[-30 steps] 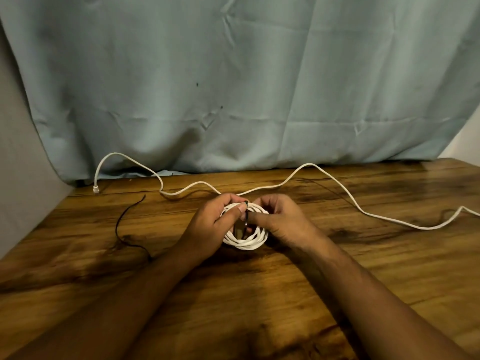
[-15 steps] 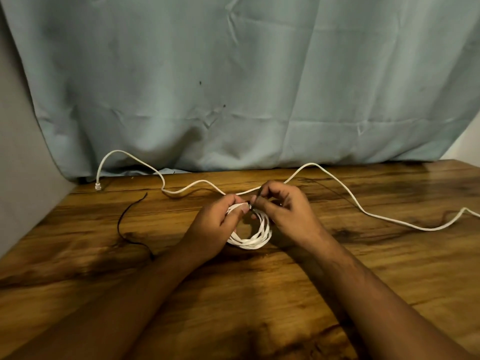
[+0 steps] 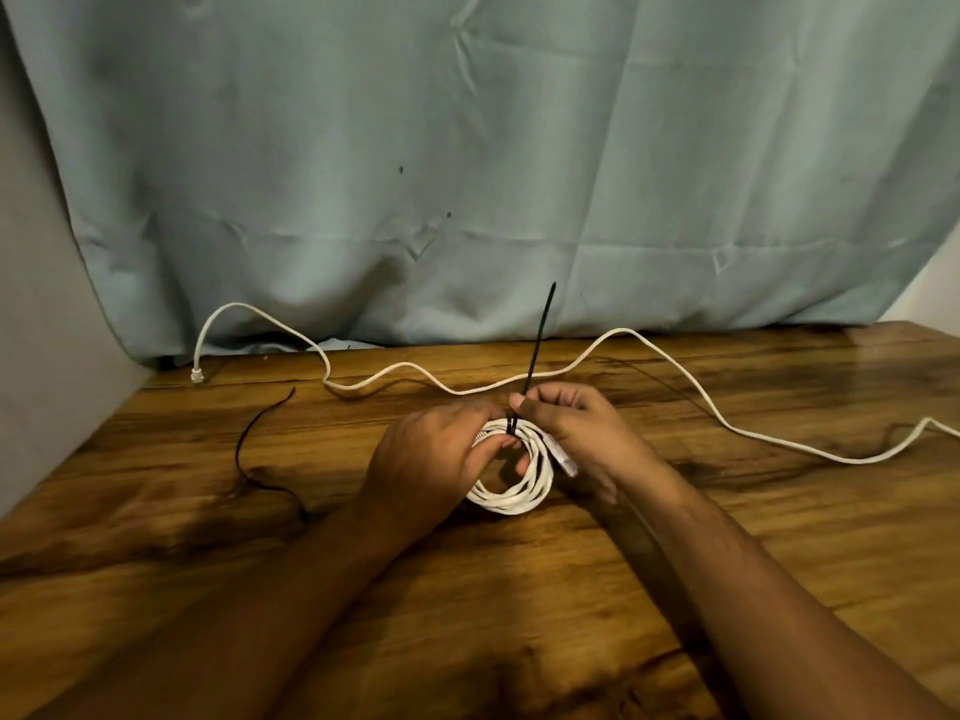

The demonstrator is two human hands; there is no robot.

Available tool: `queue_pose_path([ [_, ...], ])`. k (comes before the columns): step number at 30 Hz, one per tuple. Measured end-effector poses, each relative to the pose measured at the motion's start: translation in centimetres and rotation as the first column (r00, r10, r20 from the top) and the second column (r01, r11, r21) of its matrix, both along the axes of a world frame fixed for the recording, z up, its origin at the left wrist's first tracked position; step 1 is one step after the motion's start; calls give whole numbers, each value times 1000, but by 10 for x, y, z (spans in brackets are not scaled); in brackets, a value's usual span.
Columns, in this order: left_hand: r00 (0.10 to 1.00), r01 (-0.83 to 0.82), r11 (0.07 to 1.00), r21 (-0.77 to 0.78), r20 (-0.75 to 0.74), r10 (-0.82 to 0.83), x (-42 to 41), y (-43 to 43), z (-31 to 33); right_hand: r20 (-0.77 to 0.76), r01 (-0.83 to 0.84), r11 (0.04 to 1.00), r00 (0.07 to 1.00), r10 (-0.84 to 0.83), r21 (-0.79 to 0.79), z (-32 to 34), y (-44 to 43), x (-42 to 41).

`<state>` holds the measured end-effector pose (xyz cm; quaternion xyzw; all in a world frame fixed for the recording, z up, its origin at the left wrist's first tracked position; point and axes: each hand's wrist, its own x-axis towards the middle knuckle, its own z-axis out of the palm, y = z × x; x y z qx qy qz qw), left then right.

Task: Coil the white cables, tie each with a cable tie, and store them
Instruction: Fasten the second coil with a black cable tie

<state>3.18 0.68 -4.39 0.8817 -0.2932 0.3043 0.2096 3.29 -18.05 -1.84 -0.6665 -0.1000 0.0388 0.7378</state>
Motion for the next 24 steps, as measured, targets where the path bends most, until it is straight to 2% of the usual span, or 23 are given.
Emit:
queue_pose_path([
  [6, 998, 50, 995, -86, -23, -53, -4, -4, 1, -231, -48, 993, 970, 71, 105, 0, -6, 5],
  [12, 996, 65, 991, -117, -56, -72, -7, -6, 3, -452, -46, 971, 879, 150, 233, -1, -3, 7],
  [17, 993, 107, 988, -110, -39, -111, -11, -10, 7, -507, -111, 967, 834, 216, 230, 2, -4, 3],
  [24, 989, 102, 987, -123, -97, -114, -12, -10, 8, -502, -59, 986, 855, 132, 159, 0, -6, 3],
])
